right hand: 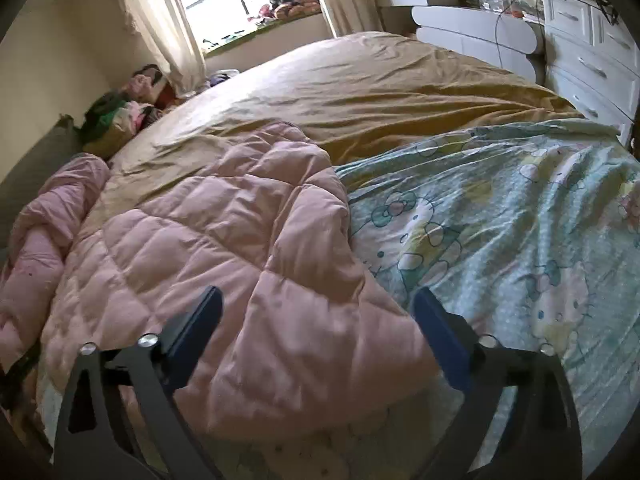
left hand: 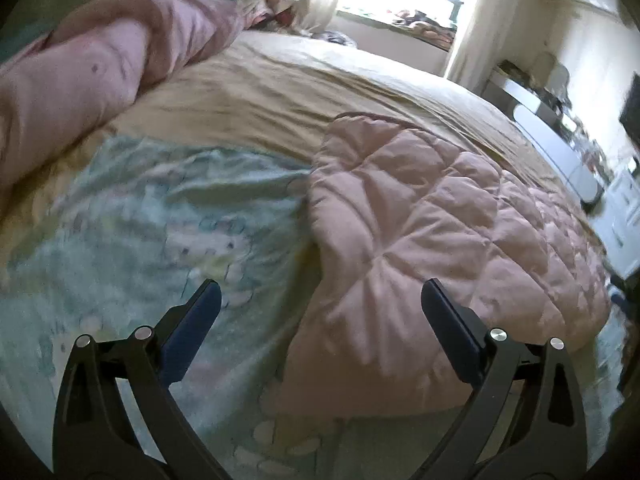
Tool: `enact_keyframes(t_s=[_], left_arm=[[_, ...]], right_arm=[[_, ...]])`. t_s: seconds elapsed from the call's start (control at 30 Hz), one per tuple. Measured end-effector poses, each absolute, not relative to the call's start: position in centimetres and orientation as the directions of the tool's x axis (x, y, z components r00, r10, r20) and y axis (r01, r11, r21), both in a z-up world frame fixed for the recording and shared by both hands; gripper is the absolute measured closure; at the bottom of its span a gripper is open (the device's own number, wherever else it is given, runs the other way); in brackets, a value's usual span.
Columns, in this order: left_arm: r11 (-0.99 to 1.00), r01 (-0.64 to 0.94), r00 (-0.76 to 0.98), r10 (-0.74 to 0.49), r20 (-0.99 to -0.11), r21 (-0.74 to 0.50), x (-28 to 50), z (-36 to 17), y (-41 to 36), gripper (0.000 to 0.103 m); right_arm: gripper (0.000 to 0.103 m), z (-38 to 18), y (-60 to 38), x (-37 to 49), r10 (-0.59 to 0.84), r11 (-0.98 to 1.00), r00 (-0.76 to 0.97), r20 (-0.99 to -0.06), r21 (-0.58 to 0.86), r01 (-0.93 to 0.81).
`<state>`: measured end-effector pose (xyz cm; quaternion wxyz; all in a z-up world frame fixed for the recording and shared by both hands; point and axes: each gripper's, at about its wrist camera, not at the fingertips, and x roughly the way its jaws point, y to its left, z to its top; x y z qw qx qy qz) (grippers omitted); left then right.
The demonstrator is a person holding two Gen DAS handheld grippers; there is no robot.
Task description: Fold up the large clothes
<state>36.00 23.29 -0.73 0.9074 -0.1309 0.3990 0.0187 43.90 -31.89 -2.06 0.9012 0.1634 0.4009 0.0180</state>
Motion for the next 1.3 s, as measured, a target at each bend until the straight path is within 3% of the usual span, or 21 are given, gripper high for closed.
enact_keyframes(t_s=[0.27, 0.47, 0.63, 0.93, 1.2, 1.3], left_arm=[[0.903, -0.188, 0.635, -0.188, -0.749, -0.386, 33.6, -2.7, 25.2, 0.009], [0.74, -0.226, 0.591, -0.413, -0.693, -0.634, 33.4, -5.6, 25.6, 0.009], [0.713, -0.273, 0.553, -0.433, -0.712, -0.646, 33.8, -7.8, 24.9, 0.009], [0.583, -0.295, 0.573, -0.526, -0.629, -0.757, 35.6, -10.2, 24.6, 0.009], [0.537, -0.314, 0.61, -0.518, -0.6, -0.783, 37.2, -10.7, 23.7, 0.008], [0.546, -0.32, 0.621, -0.496, -0.607, -0.774, 37.5, -10.6, 23.3, 0.008]], right_arm=[[0.004, -2.5, -33.1, 40.3, 0.254, 0.911, 0.641, -0.725, 0.401, 0.093], [0.004, -4.8, -34.0, 38.8, 0.328, 0.86, 0.596, -0.733, 0.493, 0.133], [0.004, -6.8, -34.5, 39.1, 0.393, 0.814, 0.555, -0.733, 0.558, 0.16], [0.004, -8.5, -34.7, 42.6, 0.483, 0.715, 0.561, -0.673, 0.673, 0.191], [0.004, -10.4, -34.7, 45.6, 0.516, 0.652, 0.582, -0.629, 0.729, 0.21], [0.016, -10.2, -34.2, 45.7, 0.487, 0.681, 0.599, -0.636, 0.706, 0.196]])
